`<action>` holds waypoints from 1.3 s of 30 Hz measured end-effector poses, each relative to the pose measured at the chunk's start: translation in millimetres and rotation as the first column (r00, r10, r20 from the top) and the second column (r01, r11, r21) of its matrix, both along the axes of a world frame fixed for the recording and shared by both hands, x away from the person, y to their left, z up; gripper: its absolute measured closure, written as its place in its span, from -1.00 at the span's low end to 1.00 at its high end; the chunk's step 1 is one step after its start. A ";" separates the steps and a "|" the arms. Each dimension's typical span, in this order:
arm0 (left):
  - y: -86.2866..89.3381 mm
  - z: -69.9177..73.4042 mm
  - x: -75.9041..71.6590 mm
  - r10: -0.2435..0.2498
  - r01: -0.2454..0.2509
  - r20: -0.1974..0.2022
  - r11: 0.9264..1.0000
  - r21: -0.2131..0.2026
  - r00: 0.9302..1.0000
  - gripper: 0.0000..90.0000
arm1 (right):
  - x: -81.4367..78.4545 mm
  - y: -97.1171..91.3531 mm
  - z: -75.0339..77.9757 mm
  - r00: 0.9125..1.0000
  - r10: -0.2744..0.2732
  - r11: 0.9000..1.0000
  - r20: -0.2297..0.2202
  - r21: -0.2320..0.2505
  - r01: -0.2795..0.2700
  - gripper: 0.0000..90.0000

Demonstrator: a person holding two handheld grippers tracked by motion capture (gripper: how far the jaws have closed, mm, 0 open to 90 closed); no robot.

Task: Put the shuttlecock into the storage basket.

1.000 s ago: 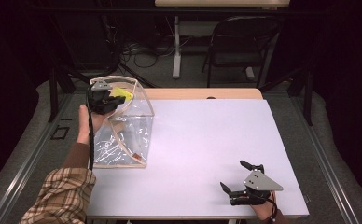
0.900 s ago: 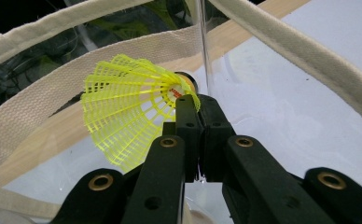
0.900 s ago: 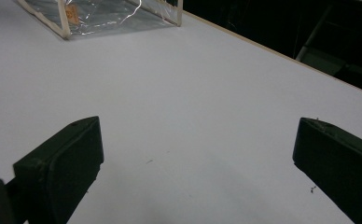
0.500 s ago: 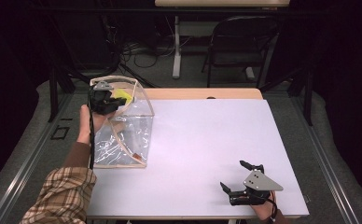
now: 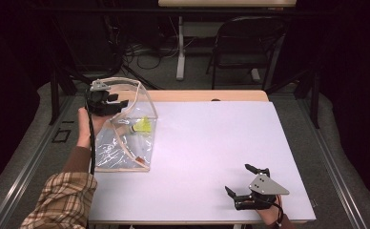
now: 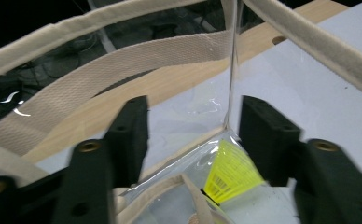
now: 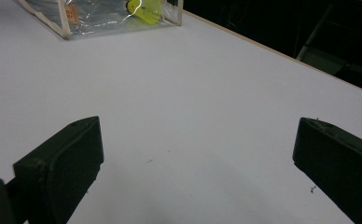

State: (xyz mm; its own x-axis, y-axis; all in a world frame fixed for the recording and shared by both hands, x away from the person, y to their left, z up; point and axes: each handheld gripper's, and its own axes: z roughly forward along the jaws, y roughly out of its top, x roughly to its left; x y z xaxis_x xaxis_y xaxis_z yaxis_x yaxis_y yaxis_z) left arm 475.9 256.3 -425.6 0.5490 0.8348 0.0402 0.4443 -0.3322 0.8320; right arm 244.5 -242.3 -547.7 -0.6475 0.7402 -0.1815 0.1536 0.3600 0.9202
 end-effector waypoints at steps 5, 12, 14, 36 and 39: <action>5.5 7.0 -7.3 0.018 -0.018 0.019 1.000 -0.017 1.000 -0.40 | 0.1 0.2 -0.1 1.000 0.000 1.000 -0.002 -0.001 0.000 -0.97; 4.9 17.0 -20.9 -0.015 0.017 0.048 0.999 -0.041 0.999 -0.70 | 0.1 0.3 -0.2 1.000 0.001 1.000 -0.004 -0.002 -0.001 -0.97; 2.4 18.9 -25.2 -0.024 0.026 0.053 0.999 -0.043 0.998 -0.82 | 0.0 0.3 -0.1 1.000 0.000 1.000 -0.002 -0.001 0.000 -0.97; 0.3 15.8 -78.8 -0.013 0.031 0.166 0.994 -0.105 0.986 -1.00 | -0.2 1.0 0.0 1.000 0.000 1.000 -0.002 -0.001 0.000 -0.97; -0.8 14.6 -87.2 -0.015 0.035 0.183 0.994 -0.106 0.983 -1.00 | -0.3 1.0 0.1 1.000 0.000 1.000 -0.001 0.000 0.000 -0.97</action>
